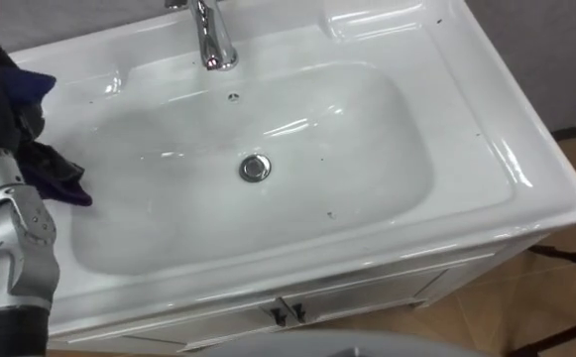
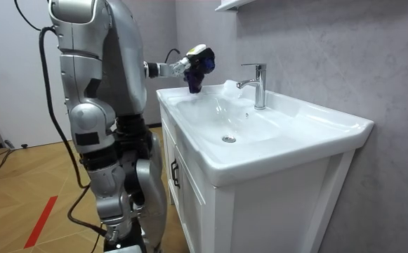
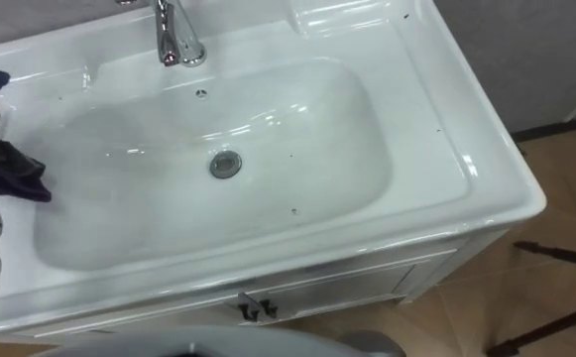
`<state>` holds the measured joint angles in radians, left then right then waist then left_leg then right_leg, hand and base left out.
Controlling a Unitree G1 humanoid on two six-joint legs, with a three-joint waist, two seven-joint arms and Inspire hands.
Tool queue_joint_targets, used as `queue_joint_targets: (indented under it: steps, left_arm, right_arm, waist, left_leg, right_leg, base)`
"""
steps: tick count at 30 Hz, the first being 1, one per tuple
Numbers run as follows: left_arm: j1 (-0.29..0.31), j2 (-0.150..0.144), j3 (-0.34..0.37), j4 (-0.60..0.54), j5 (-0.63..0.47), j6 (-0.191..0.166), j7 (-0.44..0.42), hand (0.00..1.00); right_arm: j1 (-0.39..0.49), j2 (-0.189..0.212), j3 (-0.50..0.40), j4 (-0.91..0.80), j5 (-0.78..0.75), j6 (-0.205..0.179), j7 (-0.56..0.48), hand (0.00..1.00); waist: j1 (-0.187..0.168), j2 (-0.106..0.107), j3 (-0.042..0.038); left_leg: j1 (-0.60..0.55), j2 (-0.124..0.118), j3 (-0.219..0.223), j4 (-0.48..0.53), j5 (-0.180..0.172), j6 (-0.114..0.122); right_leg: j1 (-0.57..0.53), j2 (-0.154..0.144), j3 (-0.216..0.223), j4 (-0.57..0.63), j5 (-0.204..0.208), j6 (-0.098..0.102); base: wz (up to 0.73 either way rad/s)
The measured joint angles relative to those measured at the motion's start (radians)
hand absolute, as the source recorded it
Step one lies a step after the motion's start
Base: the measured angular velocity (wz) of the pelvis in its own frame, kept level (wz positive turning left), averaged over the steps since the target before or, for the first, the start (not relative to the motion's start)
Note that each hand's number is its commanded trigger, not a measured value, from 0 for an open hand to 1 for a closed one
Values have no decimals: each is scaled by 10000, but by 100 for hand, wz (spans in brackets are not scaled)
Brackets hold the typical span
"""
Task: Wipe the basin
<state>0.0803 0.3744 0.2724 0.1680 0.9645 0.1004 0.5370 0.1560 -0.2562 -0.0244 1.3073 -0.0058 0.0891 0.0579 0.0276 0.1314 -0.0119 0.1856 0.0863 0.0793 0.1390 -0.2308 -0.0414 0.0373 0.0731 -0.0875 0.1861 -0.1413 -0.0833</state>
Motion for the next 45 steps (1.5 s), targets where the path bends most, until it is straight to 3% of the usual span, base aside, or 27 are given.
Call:
queue_joint_targets:
  steps: [7,13,18,24,32,34,35,36,37,45]
  left_arm:
    - [20,0,543,-16,-2,346,-1,100]
    - [154,-1,555,-18,1,350,-3,100]
    - [617,-4,555,-25,-21,336,-17,100]
    - [1218,-154,540,12,-139,324,-77,100]
    - [1348,-158,367,220,-687,278,-93,100]
    - [1347,-177,367,355,-686,247,-85,80]
    - [1347,-209,367,437,-685,246,-85,56]
    - [1345,-254,366,511,-681,245,-82,16]
    - [1345,-272,359,554,-690,245,-82,0]
    - [1326,-354,256,676,-695,181,29,0]
  right_arm:
    - [-17,-14,-2,30,-6,223,111,0]
    - [-25,-12,20,-7,-169,261,110,0]
    - [-6,5,22,-230,-210,347,113,0]
    - [14,41,23,-233,-213,327,109,0]
    - [30,41,24,-273,-191,313,192,0]
    - [32,41,25,-272,-187,309,243,0]
    - [31,41,25,-272,-187,307,268,0]
    - [27,41,25,-264,-196,314,297,0]
    - [12,41,29,-264,-188,313,304,0]
    - [-3,46,28,-197,-164,316,276,0]
  waist:
    - [86,-65,44]
    - [45,-109,89]
    - [63,-210,129]
    - [48,-360,112]
    - [18,-312,125]
    - [-10,-310,123]
    - [-26,-310,123]
    - [-88,-313,125]
    - [-101,-318,128]
    - [-237,-381,133]
  left_leg:
    - [-10,-31,-45,0,0,0]
    - [-26,-114,-117,-1,0,1]
    - [-50,-144,-114,-2,0,2]
    - [-73,-135,-134,-2,0,2]
    - [24,-139,-119,-24,-1,3]
    - [25,-137,-118,-24,-1,3]
    - [26,-136,-118,-24,-1,3]
    - [29,-138,-139,-23,-1,3]
    - [29,-138,-141,-24,-1,3]
    - [17,-144,-143,-12,-1,3]
  right_leg:
    - [-5,-54,-38,21,-19,31]
    - [37,-181,-204,48,-55,112]
    - [51,-215,-273,45,-79,156]
    - [43,-215,-365,-5,-84,159]
    - [171,-224,-373,-6,-110,171]
    - [170,-222,-378,2,-110,171]
    - [171,-222,-380,4,-110,171]
    - [173,-222,-377,2,-110,170]
    - [176,-224,-369,5,-110,170]
    - [115,-214,-272,19,-151,183]
  base:
    - [5]
    - [7]
    - [3]
    - [4]
    - [0]
    - [0]
    - [0]
    - [0]
    - [0]
    - [0]
